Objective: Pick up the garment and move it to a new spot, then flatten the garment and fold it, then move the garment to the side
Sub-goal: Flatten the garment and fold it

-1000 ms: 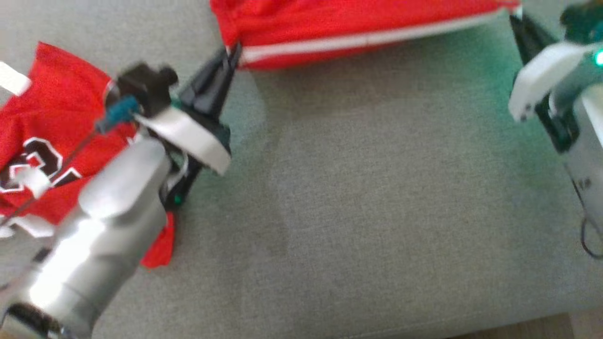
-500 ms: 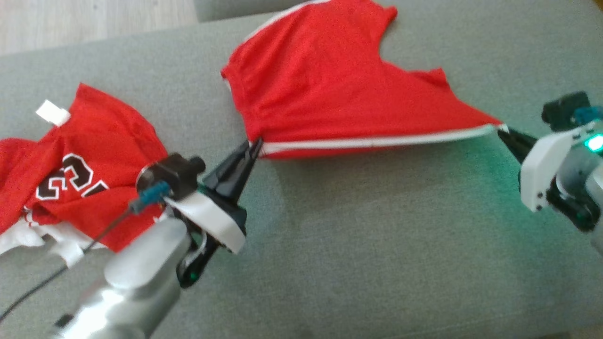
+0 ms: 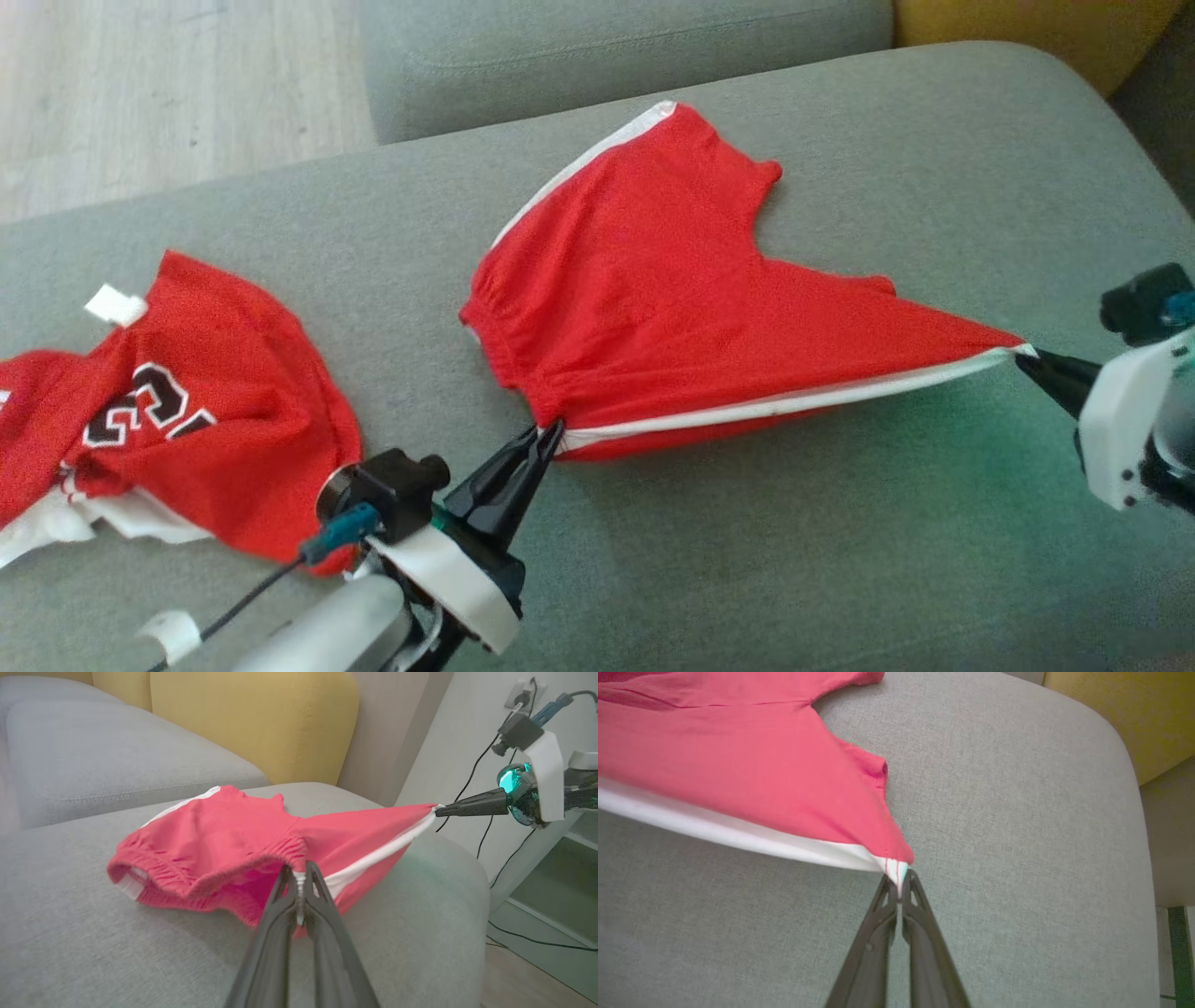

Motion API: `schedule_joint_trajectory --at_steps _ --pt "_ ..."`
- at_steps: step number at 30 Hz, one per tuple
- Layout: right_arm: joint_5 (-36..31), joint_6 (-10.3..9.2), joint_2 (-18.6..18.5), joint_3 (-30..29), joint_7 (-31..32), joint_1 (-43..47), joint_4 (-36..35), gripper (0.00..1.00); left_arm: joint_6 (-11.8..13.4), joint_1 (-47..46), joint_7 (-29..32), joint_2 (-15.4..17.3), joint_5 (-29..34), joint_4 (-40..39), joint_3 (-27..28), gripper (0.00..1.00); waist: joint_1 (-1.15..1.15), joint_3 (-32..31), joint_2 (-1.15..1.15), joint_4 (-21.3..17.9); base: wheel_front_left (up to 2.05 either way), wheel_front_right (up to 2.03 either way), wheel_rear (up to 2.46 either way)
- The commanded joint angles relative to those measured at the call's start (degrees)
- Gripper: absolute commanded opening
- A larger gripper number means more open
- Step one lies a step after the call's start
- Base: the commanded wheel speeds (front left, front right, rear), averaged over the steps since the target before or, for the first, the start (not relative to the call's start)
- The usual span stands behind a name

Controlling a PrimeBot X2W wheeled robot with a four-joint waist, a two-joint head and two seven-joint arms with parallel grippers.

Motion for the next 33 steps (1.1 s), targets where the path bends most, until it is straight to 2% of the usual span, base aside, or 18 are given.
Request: schedule_joint_trajectory --at_steps 1,6,14,22,27,33 --pt "0.5 0.17 -3.2 -1.1 0.3 1.2 -1.4 0.00 0.7 -1.3 0.0 2.1 -0.1 -2.3 1.8 0.00 0.01 -0.1 -0.01 -0.4 0.00 0.00 0.00" --pt "-1.4 0.17 -4.9 -4.0 -0.6 2.2 -3.8 0.00 3.0 -0.7 1.0 3.3 0.0 -6.1 2.3 0.00 0.01 0.9 -0.01 -0.3 0.00 0.00 0.00" --pt "-7.5 0.17 -3.2 -9.9 -2.3 -1.7 -4.5 0.00 4.8 -5.3 1.5 3.4 0.3 -6.5 4.8 0.00 0.01 5.3 -0.01 2.5 0.00 0.00 0.00" --pt "-13.6 0.17 -0.4 -11.7 -1.1 -10.6 -3.7 0.00 4.6 -11.7 2.3 2.4 0.9 -4.5 6.4 0.00 0.01 12.3 -0.01 7.1 0.00 0.00 0.00" --pt "-16.2 0.17 1.0 -9.3 0.0 -17.7 -1.2 0.00 3.4 -15.9 2.6 0.7 1.2 -2.1 6.7 0.00 0.01 16.0 -0.01 10.4 0.00 0.00 0.00" --pt "-18.9 0.17 1.4 -3.9 -0.7 -25.9 3.3 0.00 1.0 -21.1 3.6 -2.2 2.1 1.8 5.6 0.00 0.01 19.9 -0.01 13.8 0.00 0.00 0.00"
